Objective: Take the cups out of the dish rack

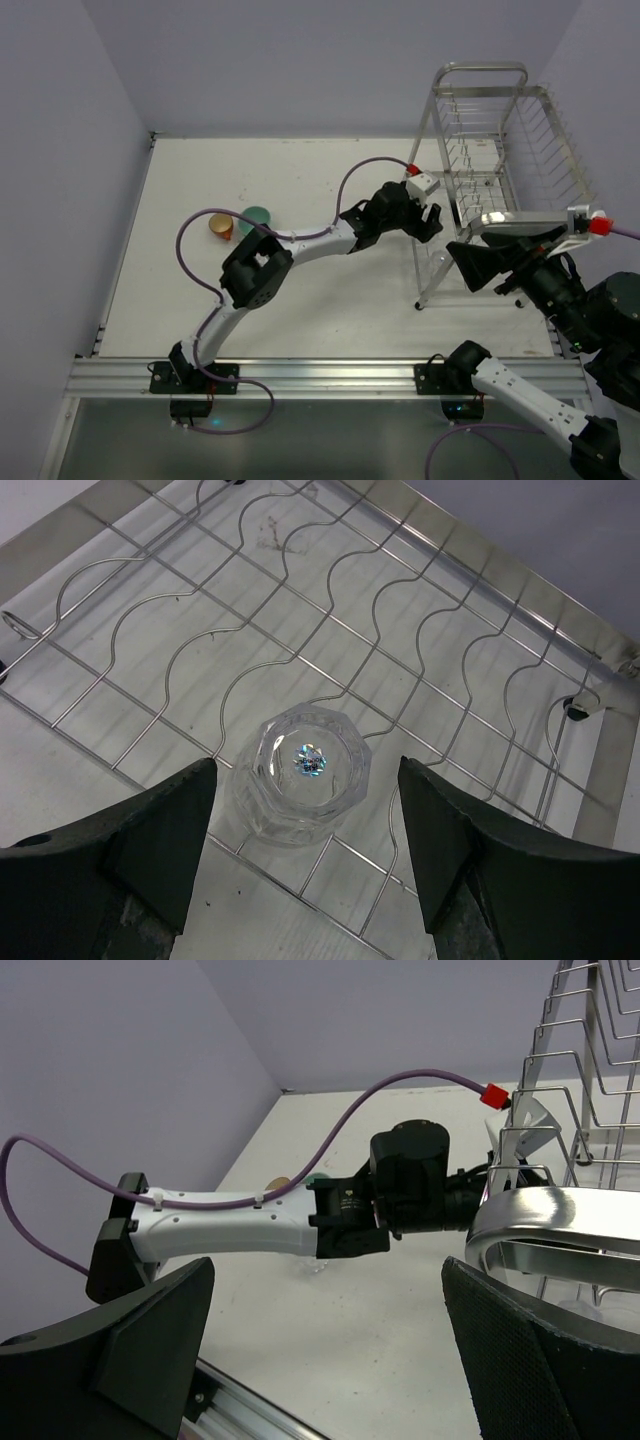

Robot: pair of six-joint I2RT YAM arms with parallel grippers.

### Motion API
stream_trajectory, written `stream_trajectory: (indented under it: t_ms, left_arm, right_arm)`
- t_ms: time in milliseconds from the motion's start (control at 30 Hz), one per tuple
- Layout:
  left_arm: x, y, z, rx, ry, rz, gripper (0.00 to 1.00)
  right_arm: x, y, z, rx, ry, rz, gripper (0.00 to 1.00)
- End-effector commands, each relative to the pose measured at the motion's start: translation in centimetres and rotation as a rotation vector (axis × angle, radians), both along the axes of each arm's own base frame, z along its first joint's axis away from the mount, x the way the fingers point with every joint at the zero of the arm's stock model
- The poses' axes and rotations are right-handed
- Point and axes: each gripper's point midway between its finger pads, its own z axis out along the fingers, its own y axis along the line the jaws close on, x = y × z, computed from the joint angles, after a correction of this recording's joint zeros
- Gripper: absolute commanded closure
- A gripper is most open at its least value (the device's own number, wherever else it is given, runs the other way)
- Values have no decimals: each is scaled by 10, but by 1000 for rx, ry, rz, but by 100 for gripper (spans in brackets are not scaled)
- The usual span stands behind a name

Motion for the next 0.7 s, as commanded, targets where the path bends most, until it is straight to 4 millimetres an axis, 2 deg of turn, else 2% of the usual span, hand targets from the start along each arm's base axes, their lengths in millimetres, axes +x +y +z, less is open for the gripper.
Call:
stream_trajectory:
  t_ms: [0,267,433,667]
  left_arm:
    - [4,-10,5,-5,-34,-3,23]
    - [4,-16,-8,5,-19,-8,23]
    - [6,-20,-5,-6,-24,-12,26]
    - [8,-27,-6,-10,-11,-24,43]
  right_arm:
    - [-2,-6,4,0,-20,-15,3]
    - [-4,-9,2,-2,-16,-21,2]
    - [-5,-11,-1,-5,-15,-26,2]
    - [-6,-11,-2,-4,-11,-24,2]
